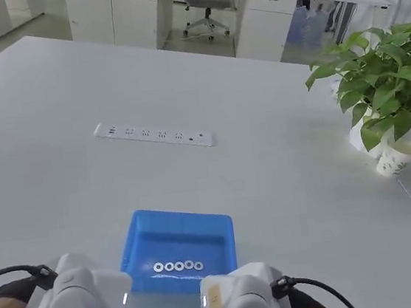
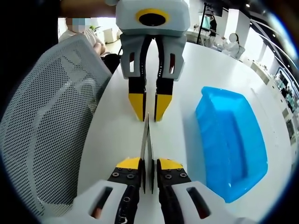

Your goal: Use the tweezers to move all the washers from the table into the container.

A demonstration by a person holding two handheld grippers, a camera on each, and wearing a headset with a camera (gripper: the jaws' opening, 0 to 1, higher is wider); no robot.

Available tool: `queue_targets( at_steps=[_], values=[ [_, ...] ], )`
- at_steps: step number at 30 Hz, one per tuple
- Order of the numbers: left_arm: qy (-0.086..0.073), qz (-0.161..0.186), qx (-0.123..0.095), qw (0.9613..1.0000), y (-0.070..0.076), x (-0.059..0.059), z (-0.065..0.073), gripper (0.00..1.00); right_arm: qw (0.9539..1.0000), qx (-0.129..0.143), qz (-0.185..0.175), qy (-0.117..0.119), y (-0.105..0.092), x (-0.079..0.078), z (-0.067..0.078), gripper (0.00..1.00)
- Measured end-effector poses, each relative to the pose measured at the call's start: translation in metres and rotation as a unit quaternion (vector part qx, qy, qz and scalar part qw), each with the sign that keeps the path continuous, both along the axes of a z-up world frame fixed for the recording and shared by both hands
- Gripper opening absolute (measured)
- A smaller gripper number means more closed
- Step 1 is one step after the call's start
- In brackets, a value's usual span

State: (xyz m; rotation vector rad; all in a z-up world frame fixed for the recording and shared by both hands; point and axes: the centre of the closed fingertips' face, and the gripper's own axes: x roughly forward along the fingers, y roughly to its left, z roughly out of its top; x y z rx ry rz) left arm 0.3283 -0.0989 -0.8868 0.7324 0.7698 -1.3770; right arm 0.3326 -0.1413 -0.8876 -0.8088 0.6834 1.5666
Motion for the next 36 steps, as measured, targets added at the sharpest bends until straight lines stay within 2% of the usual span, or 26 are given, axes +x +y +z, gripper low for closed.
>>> queue_targets(
  at_steps=[6,11,15,17,21,25,30,33,34,36],
  values=[
    [-0.001,0.022,-0.018,0.9996,0.005,0.002,0.009,0.19,0.9997,0.016,-0.017,-0.008,-0.001,0.006,0.011,0.21],
    [0.001,0.050,-0.041,0.9979,0.009,0.003,0.019,0.23,0.9989,0.026,-0.035,-0.017,-0.006,0.009,0.020,0.25],
    [0.001,0.078,-0.062,0.9950,0.014,0.003,0.030,0.26,0.9979,0.033,-0.051,-0.023,-0.015,0.012,0.028,0.30],
    [0.000,0.089,-0.076,0.9932,0.017,0.002,0.035,0.27,0.9964,0.042,-0.069,-0.027,-0.021,0.017,0.035,0.31],
    [-0.005,0.123,-0.108,0.9865,0.020,0.006,0.053,0.32,0.9921,0.067,-0.103,-0.026,-0.032,0.024,0.052,0.38],
    [-0.011,0.135,-0.109,0.9849,0.026,0.004,0.061,0.36,0.9866,0.087,-0.135,-0.029,-0.045,0.031,0.064,0.45],
    [-0.017,0.153,-0.119,0.9809,0.032,0.002,0.068,0.44,0.9802,0.101,-0.168,-0.030,-0.062,0.035,0.070,0.53],
    [-0.026,0.169,-0.132,0.9763,0.036,0.001,0.073,0.50,0.9761,0.108,-0.186,-0.032,-0.072,0.036,0.071,0.58],
    [-0.029,0.172,-0.135,0.9754,0.037,0.001,0.074,0.52,0.9741,0.112,-0.193,-0.035,-0.077,0.036,0.072,0.61],
    [-0.037,0.184,-0.147,0.9712,0.038,0.002,0.079,0.58,0.9694,0.121,-0.210,-0.039,-0.086,0.037,0.074,0.65]
  ],
)
